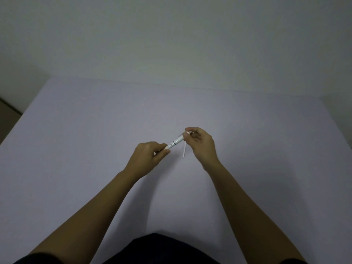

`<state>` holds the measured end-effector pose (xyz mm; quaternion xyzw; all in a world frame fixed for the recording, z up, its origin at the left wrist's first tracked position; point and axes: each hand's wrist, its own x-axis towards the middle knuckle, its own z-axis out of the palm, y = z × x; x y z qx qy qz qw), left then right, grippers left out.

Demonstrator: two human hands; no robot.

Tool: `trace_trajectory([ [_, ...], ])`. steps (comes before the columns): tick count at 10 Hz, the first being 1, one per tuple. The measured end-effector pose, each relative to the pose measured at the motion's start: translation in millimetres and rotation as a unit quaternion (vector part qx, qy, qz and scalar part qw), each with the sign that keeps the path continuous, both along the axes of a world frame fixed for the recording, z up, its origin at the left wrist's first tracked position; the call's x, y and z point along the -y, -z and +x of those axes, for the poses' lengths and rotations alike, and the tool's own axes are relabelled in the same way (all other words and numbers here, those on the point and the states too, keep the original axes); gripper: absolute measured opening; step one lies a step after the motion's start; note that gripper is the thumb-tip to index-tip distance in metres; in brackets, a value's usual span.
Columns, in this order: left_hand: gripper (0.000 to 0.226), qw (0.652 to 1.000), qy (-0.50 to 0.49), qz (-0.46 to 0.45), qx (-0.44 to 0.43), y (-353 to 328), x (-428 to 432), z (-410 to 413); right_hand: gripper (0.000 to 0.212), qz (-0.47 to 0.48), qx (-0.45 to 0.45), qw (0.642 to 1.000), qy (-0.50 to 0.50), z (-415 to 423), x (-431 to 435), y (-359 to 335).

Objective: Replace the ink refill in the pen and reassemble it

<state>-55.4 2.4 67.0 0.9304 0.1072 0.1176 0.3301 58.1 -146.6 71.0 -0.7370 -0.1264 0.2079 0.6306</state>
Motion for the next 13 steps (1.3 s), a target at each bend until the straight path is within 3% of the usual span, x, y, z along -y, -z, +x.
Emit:
trace_trajectory([
  [2,0.018,0.995,-0.093,-0.010,-0.034,28.3,9.0,23.0,0.042,-0.053,-0.055,0.997,-0.018,17.5,-15.9,23.9],
  [4,0.032,0.974,-0.176,-0.069,-0.123,66.4,21.8,52.3,0.043,-0.275,0.064,0.958,-0.041,21.6,-3.3,74.7],
  [5,0.029,0.965,-0.201,-0.088,-0.141,77.8,27.6,61.8,0.046,-0.333,0.105,0.935,-0.064,20.2,4.9,96.4],
  [6,0.028,0.962,-0.223,-0.075,-0.137,89.3,36.6,68.8,0.051,-0.412,0.160,0.889,-0.117,16.8,11.5,120.2],
  [8,0.021,0.942,-0.269,-0.166,-0.114,103.5,45.1,66.4,0.055,-0.465,0.216,0.848,-0.132,8.2,13.5,141.8],
  [10,0.018,0.919,-0.295,-0.247,-0.084,108.4,44.1,68.7,0.056,-0.483,0.245,0.832,-0.121,7.3,13.6,149.5],
  [11,0.020,0.944,-0.261,-0.176,-0.098,108.0,45.1,66.1,0.056,-0.479,0.235,0.836,-0.128,7.3,12.2,146.6],
  [13,0.024,0.960,-0.248,-0.098,-0.085,89.4,38.2,64.3,0.055,-0.440,0.203,0.863,-0.142,10.7,16.3,132.0],
])
